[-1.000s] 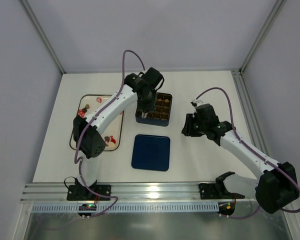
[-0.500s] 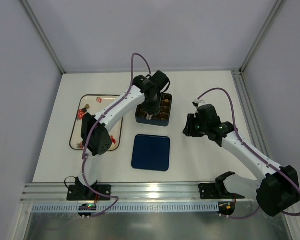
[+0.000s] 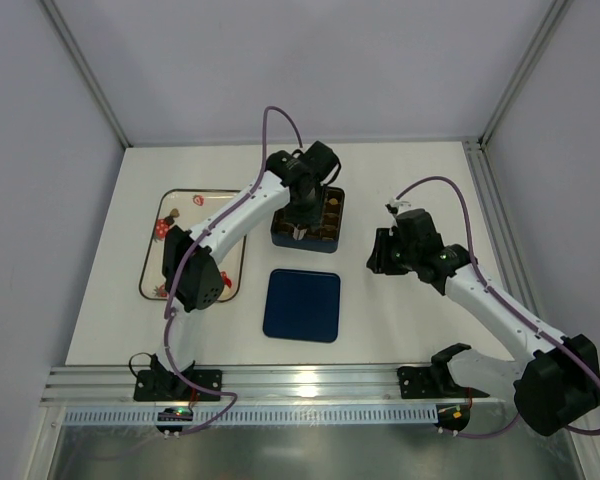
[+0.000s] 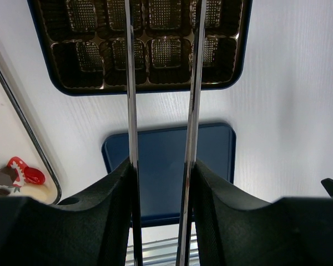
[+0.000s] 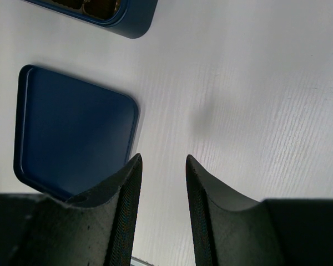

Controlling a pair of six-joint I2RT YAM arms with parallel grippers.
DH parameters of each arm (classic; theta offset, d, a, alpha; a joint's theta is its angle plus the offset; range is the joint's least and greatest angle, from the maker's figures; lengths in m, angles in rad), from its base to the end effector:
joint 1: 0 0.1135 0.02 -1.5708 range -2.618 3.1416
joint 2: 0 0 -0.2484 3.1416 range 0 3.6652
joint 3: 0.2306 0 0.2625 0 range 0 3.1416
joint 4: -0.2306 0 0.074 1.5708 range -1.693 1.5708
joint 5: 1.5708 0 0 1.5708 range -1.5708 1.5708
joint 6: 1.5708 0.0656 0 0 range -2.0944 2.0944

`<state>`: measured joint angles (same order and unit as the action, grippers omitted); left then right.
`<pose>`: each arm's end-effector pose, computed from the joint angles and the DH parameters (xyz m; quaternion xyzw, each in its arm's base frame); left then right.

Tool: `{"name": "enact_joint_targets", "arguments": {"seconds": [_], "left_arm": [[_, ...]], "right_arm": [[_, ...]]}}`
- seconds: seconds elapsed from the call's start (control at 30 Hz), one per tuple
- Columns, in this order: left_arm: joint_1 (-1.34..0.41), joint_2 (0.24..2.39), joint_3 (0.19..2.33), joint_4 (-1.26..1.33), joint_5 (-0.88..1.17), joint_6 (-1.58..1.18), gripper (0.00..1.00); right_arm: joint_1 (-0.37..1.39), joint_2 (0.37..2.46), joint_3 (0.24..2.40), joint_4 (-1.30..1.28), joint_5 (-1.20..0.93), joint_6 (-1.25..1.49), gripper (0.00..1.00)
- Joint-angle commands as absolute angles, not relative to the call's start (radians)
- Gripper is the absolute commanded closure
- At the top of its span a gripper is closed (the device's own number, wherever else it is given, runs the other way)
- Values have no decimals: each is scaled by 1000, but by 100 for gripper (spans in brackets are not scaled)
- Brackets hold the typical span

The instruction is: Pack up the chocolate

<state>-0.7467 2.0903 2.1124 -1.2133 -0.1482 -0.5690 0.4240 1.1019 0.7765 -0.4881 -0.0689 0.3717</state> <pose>0.3361 -0.2978 0.2658 0.0730 0.9767 -0.0575 0.1933 0.2396 0.1131 0.2089 -0.0370 0.9280 0.1726 0.3282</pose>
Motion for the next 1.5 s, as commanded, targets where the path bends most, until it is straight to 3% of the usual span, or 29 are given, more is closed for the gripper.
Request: {"name": "enact_joint_targets", "arguments": {"seconds": [0.0, 0.23, 0.43, 0.6, 0.83, 1.13, 1.47], "left_arm": [[-747, 2077, 2134, -1192, -170, -569, 58], [-732, 1953, 2092, -1200, -207, -575, 58], [-643, 1688, 1794, -1146, -216, -606, 58], [-430, 1476, 1492, -1126, -206, -598, 58], [-186, 1235, 1240, -1144, -187, -546, 55], [-77, 1174, 1088, -1196, -147, -512, 53], [-74, 1196, 1071, -1200, -130, -500, 53]], "right_arm": [[422, 1075, 807, -486, -57, 362, 60], [422, 1074, 805, -479, -63, 362, 60], [423, 1071, 799, -469, -71, 354, 60], [428, 1092, 782, -430, -120, 367, 60], [457, 1118, 770, -388, -153, 376, 60], [511, 1138, 750, -353, -173, 396, 60], [515, 1144, 738, -333, -181, 396, 60]]}}
